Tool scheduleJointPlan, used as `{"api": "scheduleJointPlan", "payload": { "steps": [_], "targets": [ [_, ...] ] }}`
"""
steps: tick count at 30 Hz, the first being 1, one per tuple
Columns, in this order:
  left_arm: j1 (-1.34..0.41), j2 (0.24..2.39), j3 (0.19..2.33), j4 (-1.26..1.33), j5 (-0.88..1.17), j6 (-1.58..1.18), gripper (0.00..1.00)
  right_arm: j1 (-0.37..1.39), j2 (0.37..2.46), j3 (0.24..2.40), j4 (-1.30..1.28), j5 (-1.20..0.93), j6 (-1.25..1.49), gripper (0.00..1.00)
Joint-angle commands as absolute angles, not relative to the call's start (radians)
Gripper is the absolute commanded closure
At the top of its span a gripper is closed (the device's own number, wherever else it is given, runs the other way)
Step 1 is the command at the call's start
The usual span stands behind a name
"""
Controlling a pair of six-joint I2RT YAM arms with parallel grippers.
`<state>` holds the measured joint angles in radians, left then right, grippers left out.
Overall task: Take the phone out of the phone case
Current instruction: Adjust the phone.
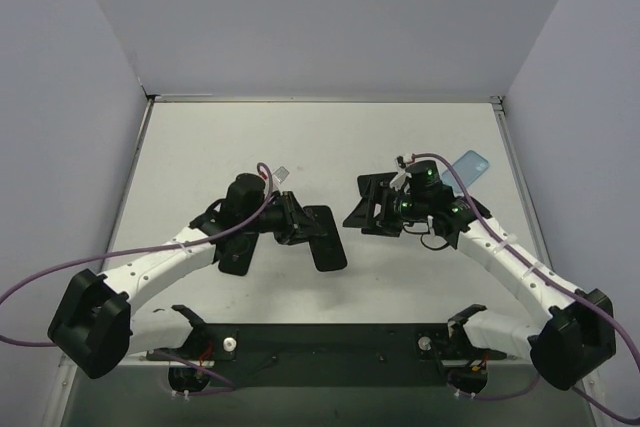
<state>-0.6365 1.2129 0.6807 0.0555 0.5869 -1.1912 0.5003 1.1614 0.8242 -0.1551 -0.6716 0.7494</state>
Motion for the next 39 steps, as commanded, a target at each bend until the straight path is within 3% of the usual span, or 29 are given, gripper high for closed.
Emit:
{"api": "scheduleJointPlan", "payload": {
  "steps": [1, 8, 15, 22, 30, 36, 38, 39],
  "targets": [
    [-0.629, 1.212, 0.822, -0.245, 0.433, -1.149, 1.00, 0.584, 1.060, 0.897, -0.345, -0.387, 0.678, 0.41],
    [-0.644, 1.345, 1.083, -0.604, 0.292, -1.072, 1.00, 0.995, 1.070, 1.008, -0.472, 0.223, 0.626, 0.41],
    [-0.653, 1.405, 1.167, -0.739, 0.226, -1.101, 1.00, 1.268, 1.236, 1.110, -0.483, 0.552, 0.637, 0.41],
    [-0.663, 1.486, 1.296, -0.940, 0.186, -1.085, 1.00, 1.345, 1.399, 1.183, -0.388, 0.611, 0.552, 0.42],
    [-0.663, 1.483, 1.305, -0.980, 0.170, -1.097, 1.00, 1.351, 1.581, 1.284, -0.422, 0.632, 0.560, 0.43],
    [-0.663, 1.470, 1.301, -1.000, 0.161, -1.103, 1.00, 1.351, 1.661, 1.313, -0.497, 0.655, 0.636, 0.60],
    [-0.664, 1.470, 1.293, -0.991, 0.169, -1.098, 1.00, 1.353, 1.674, 1.318, -0.517, 0.670, 0.655, 0.69],
    [-0.663, 1.471, 1.292, -0.992, 0.170, -1.100, 1.00, 1.353, 1.678, 1.322, -0.526, 0.676, 0.676, 0.80]
  ]
}}
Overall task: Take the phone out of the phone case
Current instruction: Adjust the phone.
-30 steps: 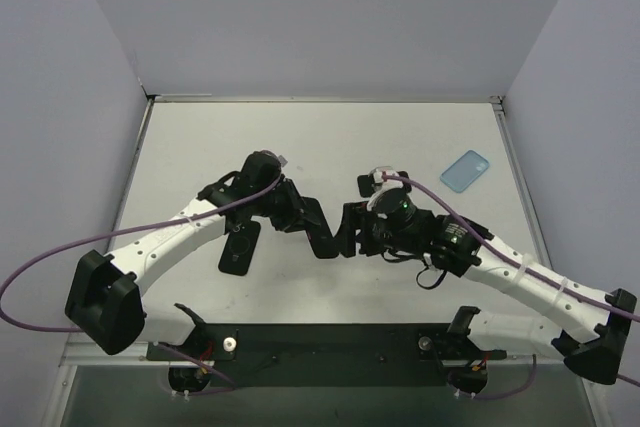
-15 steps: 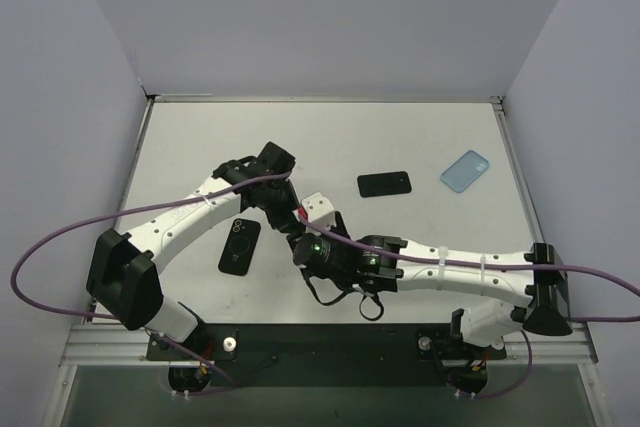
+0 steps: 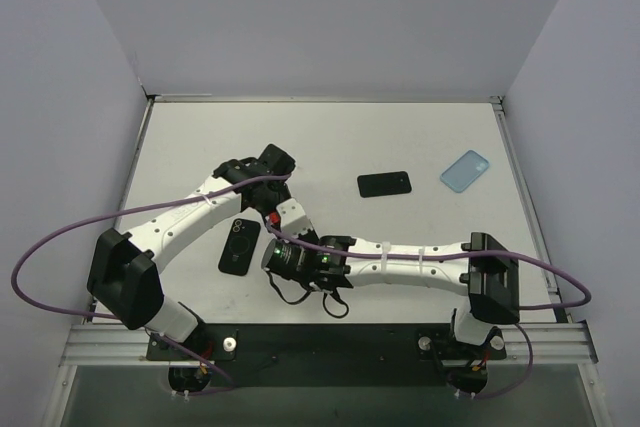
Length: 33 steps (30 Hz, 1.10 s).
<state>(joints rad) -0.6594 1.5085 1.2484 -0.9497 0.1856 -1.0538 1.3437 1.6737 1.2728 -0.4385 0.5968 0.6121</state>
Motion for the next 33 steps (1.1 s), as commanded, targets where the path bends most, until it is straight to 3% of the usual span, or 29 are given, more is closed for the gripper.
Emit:
{"api": "scheduleJointPlan", "payload": {
  "steps": [1, 2, 7, 10, 11, 12, 13, 14, 22, 26, 28, 31, 33],
  "targets": [
    [-0.664, 1.476, 1.293, -0.991, 0.175, -1.095, 1.00, 1.353, 1.680, 1.325, -0.532, 0.680, 0.680, 0.88],
    [-0.663, 1.477, 1.293, -0.989, 0.176, -1.094, 1.00, 1.353, 1.678, 1.328, -0.551, 0.692, 0.687, 0.98],
    [-0.660, 1.491, 1.293, -0.910, 0.276, -1.007, 1.00, 1.348, 1.646, 1.324, -0.568, 0.710, 0.712, 1.00],
    [-0.660, 1.458, 1.240, -0.810, 0.323, -0.989, 0.74, 1.339, 1.611, 1.304, -0.569, 0.707, 0.719, 1.00],
    [-0.660, 1.441, 1.220, -0.780, 0.330, -0.992, 0.61, 1.333, 1.599, 1.295, -0.569, 0.701, 0.724, 1.00],
    [-0.657, 1.422, 1.197, -0.749, 0.334, -0.992, 0.30, 1.325, 1.571, 1.286, -0.568, 0.692, 0.732, 1.00],
    [-0.655, 1.383, 1.157, -0.683, 0.357, -0.991, 0.12, 1.309, 1.554, 1.273, -0.566, 0.678, 0.742, 1.00],
    [-0.646, 1.362, 1.135, -0.646, 0.373, -0.988, 0.08, 1.302, 1.537, 1.244, -0.561, 0.667, 0.759, 1.00],
    [-0.592, 1.237, 1.052, -0.514, 0.440, -0.945, 0.05, 1.169, 1.284, 1.037, -0.428, 0.468, 0.795, 1.00],
    [-0.586, 1.154, 0.962, -0.425, 0.345, -0.963, 0.05, 1.040, 1.103, 0.867, -0.209, 0.173, 0.814, 1.00],
    [-0.580, 1.085, 0.858, -0.257, 0.397, -0.956, 0.04, 0.945, 1.005, 0.784, -0.117, 0.068, 0.848, 1.00],
    [-0.559, 1.052, 0.812, -0.204, 0.440, -0.931, 0.05, 0.836, 0.908, 0.695, -0.010, -0.121, 0.902, 1.00],
    [-0.542, 1.068, 0.740, -0.046, 0.565, -0.969, 0.05, 0.798, 0.861, 0.661, 0.060, -0.232, 0.928, 1.00]
  ]
}}
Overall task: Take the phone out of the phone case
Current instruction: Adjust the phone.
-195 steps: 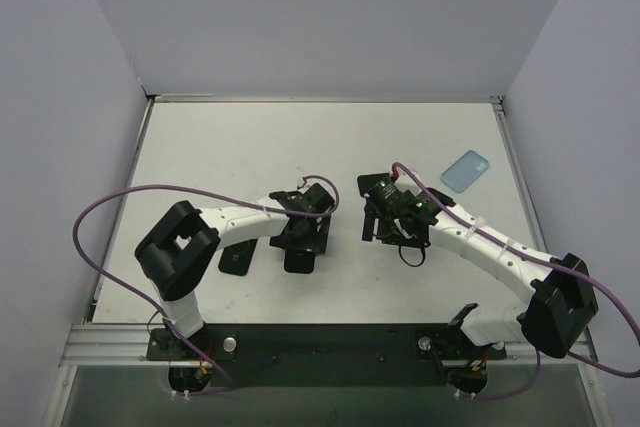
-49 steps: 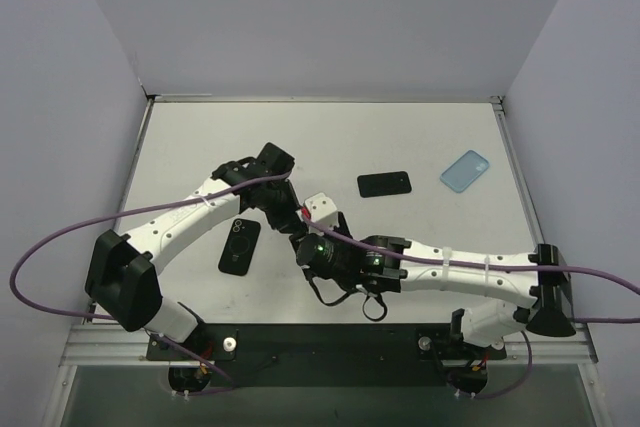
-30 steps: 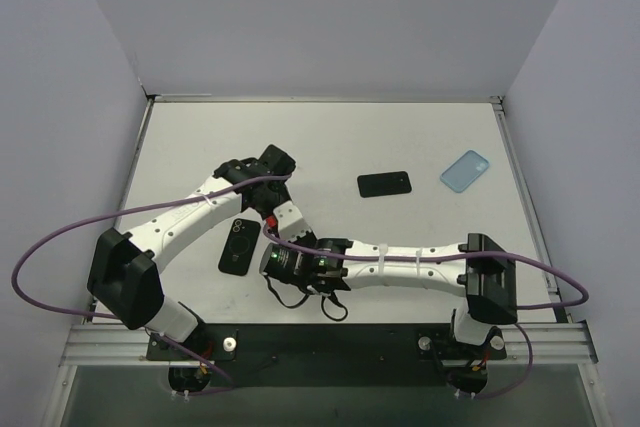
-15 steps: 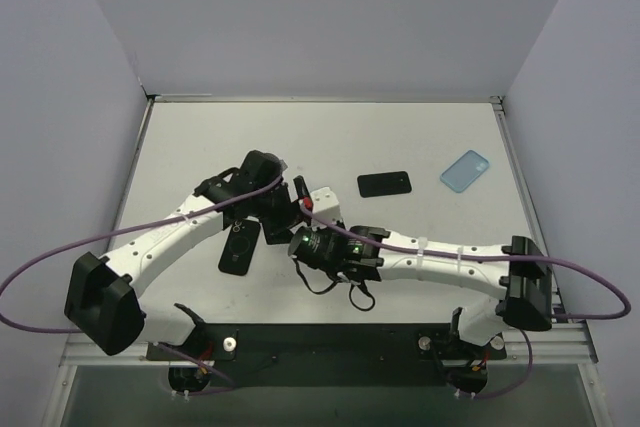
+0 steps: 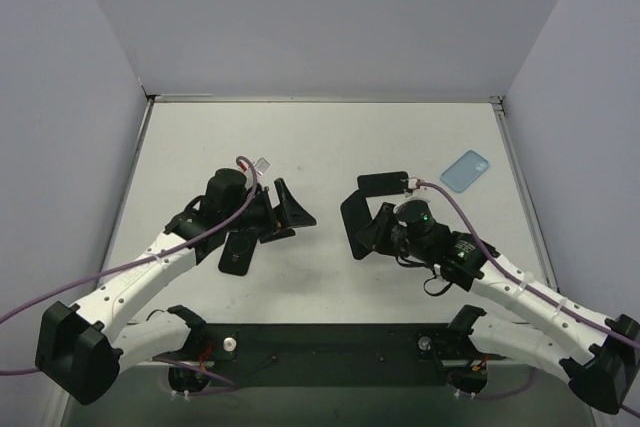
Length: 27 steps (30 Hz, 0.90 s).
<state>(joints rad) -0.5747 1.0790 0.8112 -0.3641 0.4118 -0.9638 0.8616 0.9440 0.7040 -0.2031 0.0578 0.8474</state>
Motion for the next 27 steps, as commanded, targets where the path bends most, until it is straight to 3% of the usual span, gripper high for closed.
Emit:
{"api": "scheduleJointPlan", "payload": {
  "steps": [1, 3, 9, 12, 19, 25, 27],
  "targets": [
    [-0.537, 1.072, 0.704, 0.062, 0.604, -1.009, 0.05, 0.767, 0.851, 0.641, 0.098, -0.260, 0.954, 1.00],
    [-0.537, 1.095, 0.641, 0.267, 0.655, -1.121, 0.05, 0.744, 0.839, 0.621, 0.141, -0.342, 0.985, 1.00],
    [-0.537, 1.150, 0.560, 0.533, 0.707, -1.253, 0.07, 0.723, 0.856, 0.540, 0.369, -0.428, 1.124, 1.00],
    [-0.537, 1.160, 0.560, 0.551, 0.710, -1.259, 0.10, 0.724, 0.890, 0.502, 0.491, -0.456, 1.192, 1.00],
    [-0.537, 1.175, 0.532, 0.647, 0.707, -1.316, 0.33, 0.733, 0.985, 0.453, 0.739, -0.499, 1.308, 1.00],
    [-0.537, 1.189, 0.548, 0.644, 0.692, -1.319, 0.36, 0.738, 1.064, 0.414, 0.951, -0.525, 1.417, 1.00],
    [-0.537, 1.187, 0.548, 0.647, 0.680, -1.324, 0.44, 0.741, 1.083, 0.410, 0.977, -0.525, 1.424, 1.00]
  ]
}}
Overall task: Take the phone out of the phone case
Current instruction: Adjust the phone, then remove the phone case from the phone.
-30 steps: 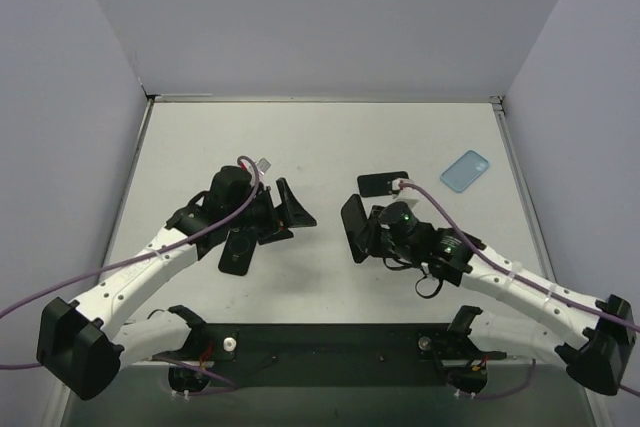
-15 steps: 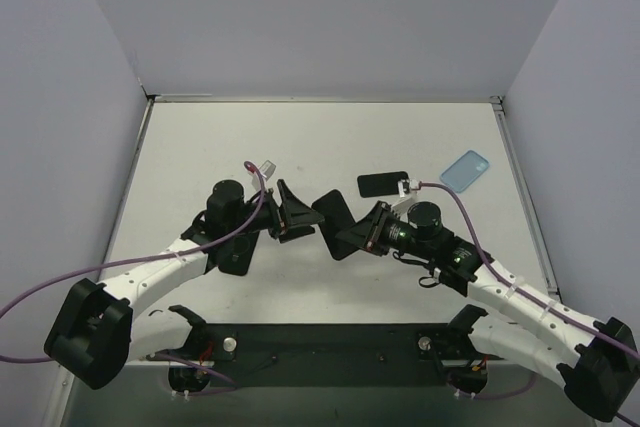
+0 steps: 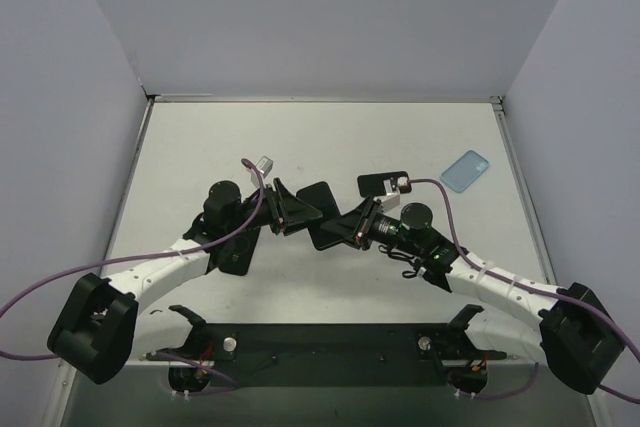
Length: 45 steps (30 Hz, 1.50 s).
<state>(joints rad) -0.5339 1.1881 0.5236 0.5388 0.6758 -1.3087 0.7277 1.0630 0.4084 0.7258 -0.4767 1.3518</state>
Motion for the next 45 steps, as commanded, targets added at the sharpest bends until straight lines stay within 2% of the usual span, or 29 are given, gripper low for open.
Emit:
{"api": "scheduleJointPlan", "payload": {
  "steps": [1, 7, 8, 11, 13, 14, 15, 16, 18, 20, 25, 34, 37, 41, 44, 45],
  "targets": [
    [-0.537, 1.189, 0.548, 0.649, 0.677, -1.324, 0.47, 0.747, 1.086, 0.405, 0.980, -0.523, 1.431, 1.00],
    [-0.537, 1.198, 0.549, 0.637, 0.655, -1.316, 0.52, 0.779, 1.103, 0.359, 1.060, -0.494, 1.470, 1.00],
    [-0.537, 1.200, 0.545, 0.640, 0.650, -1.328, 0.56, 0.790, 1.103, 0.344, 1.063, -0.489, 1.473, 1.00],
    [-0.537, 1.210, 0.546, 0.663, 0.646, -1.339, 0.79, 0.799, 1.097, 0.324, 1.068, -0.477, 1.471, 1.00],
    [-0.537, 1.218, 0.554, 0.666, 0.649, -1.342, 1.00, 0.799, 1.069, 0.308, 1.016, -0.466, 1.465, 1.00],
    [-0.537, 1.219, 0.558, 0.664, 0.650, -1.345, 1.00, 0.793, 1.056, 0.307, 0.985, -0.466, 1.459, 0.99],
    [-0.535, 1.218, 0.558, 0.660, 0.647, -1.345, 1.00, 0.790, 1.039, 0.305, 0.910, -0.462, 1.438, 0.87],
    [-0.535, 1.218, 0.560, 0.655, 0.644, -1.345, 1.00, 0.785, 0.988, 0.304, 0.869, -0.453, 1.425, 0.64],
    [-0.534, 1.213, 0.561, 0.640, 0.637, -1.344, 1.00, 0.772, 0.927, 0.305, 0.728, -0.416, 1.401, 0.51],
    [-0.526, 1.212, 0.558, 0.637, 0.638, -1.351, 1.00, 0.759, 0.833, 0.316, 0.640, -0.394, 1.362, 0.47],
    [-0.515, 1.220, 0.555, 0.672, 0.643, -1.379, 1.00, 0.724, 0.730, 0.322, 0.543, -0.387, 1.338, 0.54],
    [-0.515, 1.216, 0.558, 0.701, 0.643, -1.407, 1.00, 0.721, 0.799, 0.316, 0.643, -0.403, 1.361, 0.70],
    [-0.515, 1.209, 0.557, 0.707, 0.643, -1.416, 1.00, 0.721, 0.845, 0.330, 0.669, -0.419, 1.355, 0.64],
    [-0.512, 1.201, 0.558, 0.726, 0.646, -1.439, 1.00, 0.719, 0.890, 0.313, 0.747, -0.419, 1.374, 0.64],
    [-0.511, 1.198, 0.558, 0.730, 0.650, -1.434, 1.00, 0.715, 0.897, 0.296, 0.782, -0.399, 1.407, 0.79],
    [-0.511, 1.195, 0.561, 0.720, 0.649, -1.428, 1.00, 0.712, 0.900, 0.292, 0.794, -0.397, 1.414, 0.90]
  ]
}}
